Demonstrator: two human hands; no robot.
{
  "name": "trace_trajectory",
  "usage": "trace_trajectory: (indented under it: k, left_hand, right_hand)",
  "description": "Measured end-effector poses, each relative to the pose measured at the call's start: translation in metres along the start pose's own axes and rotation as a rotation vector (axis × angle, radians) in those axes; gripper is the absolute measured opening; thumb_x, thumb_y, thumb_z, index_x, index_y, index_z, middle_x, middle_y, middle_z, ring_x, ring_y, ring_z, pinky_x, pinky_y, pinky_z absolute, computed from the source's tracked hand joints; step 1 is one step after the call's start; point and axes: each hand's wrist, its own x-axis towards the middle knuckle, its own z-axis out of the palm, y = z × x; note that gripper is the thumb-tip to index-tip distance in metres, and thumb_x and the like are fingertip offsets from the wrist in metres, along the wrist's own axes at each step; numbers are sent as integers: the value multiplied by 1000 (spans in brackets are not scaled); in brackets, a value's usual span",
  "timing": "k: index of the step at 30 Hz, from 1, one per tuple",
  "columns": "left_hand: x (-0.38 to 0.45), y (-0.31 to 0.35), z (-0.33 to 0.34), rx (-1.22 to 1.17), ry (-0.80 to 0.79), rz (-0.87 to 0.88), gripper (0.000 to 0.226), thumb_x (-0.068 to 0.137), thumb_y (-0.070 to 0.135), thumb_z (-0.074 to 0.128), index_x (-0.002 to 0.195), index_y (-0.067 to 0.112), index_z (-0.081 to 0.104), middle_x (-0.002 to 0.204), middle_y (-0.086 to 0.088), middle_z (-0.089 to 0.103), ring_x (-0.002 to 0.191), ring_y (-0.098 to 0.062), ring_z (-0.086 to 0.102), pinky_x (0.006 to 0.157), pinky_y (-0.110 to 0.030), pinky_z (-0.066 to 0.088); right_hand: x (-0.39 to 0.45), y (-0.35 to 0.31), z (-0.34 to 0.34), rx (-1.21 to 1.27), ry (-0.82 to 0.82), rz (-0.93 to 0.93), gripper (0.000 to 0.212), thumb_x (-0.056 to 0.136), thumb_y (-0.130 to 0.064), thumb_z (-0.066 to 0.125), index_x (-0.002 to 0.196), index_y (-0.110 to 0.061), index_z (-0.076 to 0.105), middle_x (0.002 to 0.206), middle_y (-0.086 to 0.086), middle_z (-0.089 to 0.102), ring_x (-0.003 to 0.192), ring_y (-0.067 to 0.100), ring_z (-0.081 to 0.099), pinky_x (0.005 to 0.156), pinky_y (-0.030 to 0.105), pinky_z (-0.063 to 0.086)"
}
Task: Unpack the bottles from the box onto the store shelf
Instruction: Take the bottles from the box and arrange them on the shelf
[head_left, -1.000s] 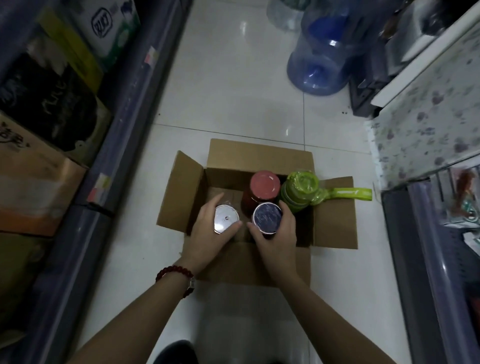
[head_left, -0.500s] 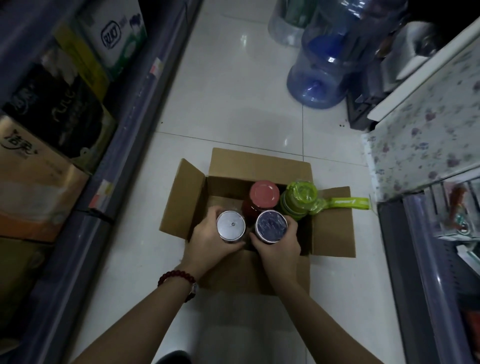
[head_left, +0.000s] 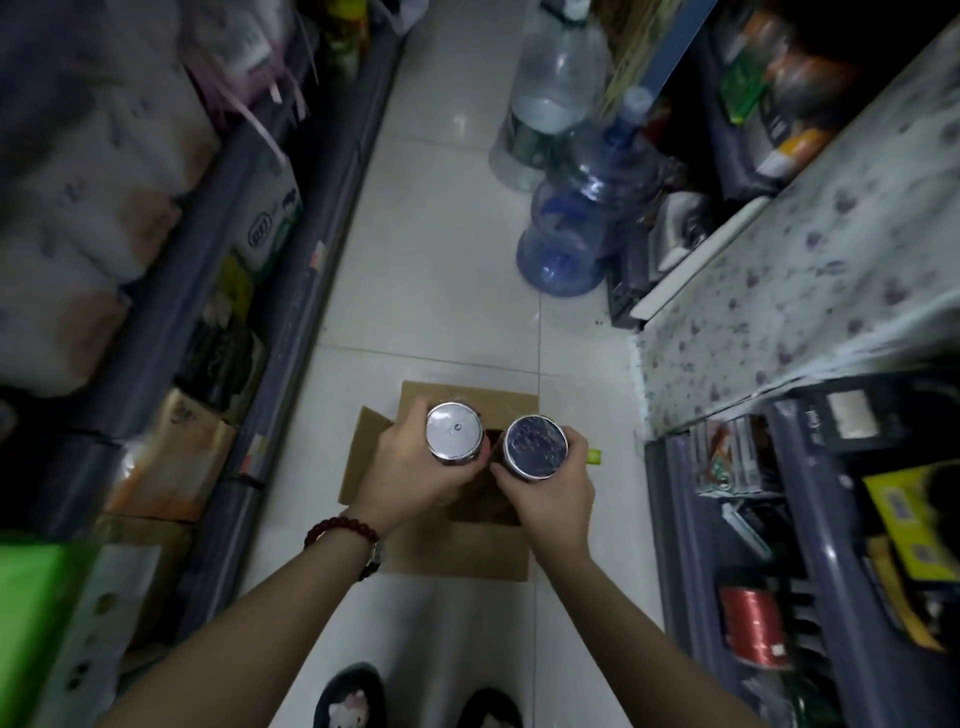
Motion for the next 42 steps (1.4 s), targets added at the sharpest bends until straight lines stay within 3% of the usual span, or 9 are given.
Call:
trace_trajectory:
  k: [4,8,14,18,24,29,35,39,42]
  left_hand:
    - [-8,97,-47,14,-18,33,59,55,48,84,100,35,48,97,13,67,88,-11,63,73,-21,48]
    - [-14,196,-91,31,-14,84,62,55,45,85,102,30,48,92,11,66,84,-12,62,70,-19,42]
    - [-23,342,-141,-97,-2,166,75,44,49,87,106,31,49,97,14,66,90,-6,63,72,-17,44]
    - [-28,431,-167,-157,-44,276,67,44,43,91,100,34,55,94,15,69,91,-1,65,76,-19,50]
    - [-39,548,-190,-309,-87,464,56,53,26,92,98,31,59,94,12,70,84,8,65,68,-7,48]
    - [-34,632,-198,-465,-178,573,53,54,24,91,102,26,67,95,7,75,93,-8,70,75,-20,54]
    - [-36,723,-190,-574,-415,669,40,63,17,88,100,16,71,94,-1,76,88,-16,72,82,-39,58]
    - [-50,771,-172,-595,-554,788,33,65,13,85,96,16,73,87,4,77,82,-7,72,74,-21,56]
    - [-64,800,-155,-594,-659,838,41,58,26,89,95,19,73,89,5,77,87,-8,72,84,-28,56]
  right_hand:
    - [-16,-81,-50,50,12,-41,70,57,-32,88,114,-30,48,105,-11,66,95,9,61,73,6,40]
    - [-24,-165,-103,108,45,-98,69,58,-27,88,116,-28,50,102,-11,67,94,7,62,71,-1,38]
    - [-27,-283,-194,223,77,-205,65,55,-27,89,107,-31,50,98,-15,65,94,3,63,85,24,49]
    - [-27,-353,-260,267,106,-303,69,50,-45,84,112,-30,55,103,-13,69,99,4,65,91,34,53]
    - [-33,-442,-350,327,177,-460,59,57,-35,87,109,-27,62,103,-9,71,100,6,66,93,37,53]
    - [-45,-497,-413,390,252,-562,49,62,-21,86,106,-21,65,103,-2,74,99,11,68,91,31,52]
    - [-60,-535,-477,484,385,-613,39,72,-1,79,107,-12,67,101,-1,74,94,9,69,87,24,54]
    - [-74,-543,-514,538,542,-624,40,72,-5,80,110,-9,66,105,4,74,98,16,70,84,27,53]
    - [-95,-545,-543,513,676,-636,43,71,-8,81,112,-9,67,107,4,74,101,18,69,88,28,53]
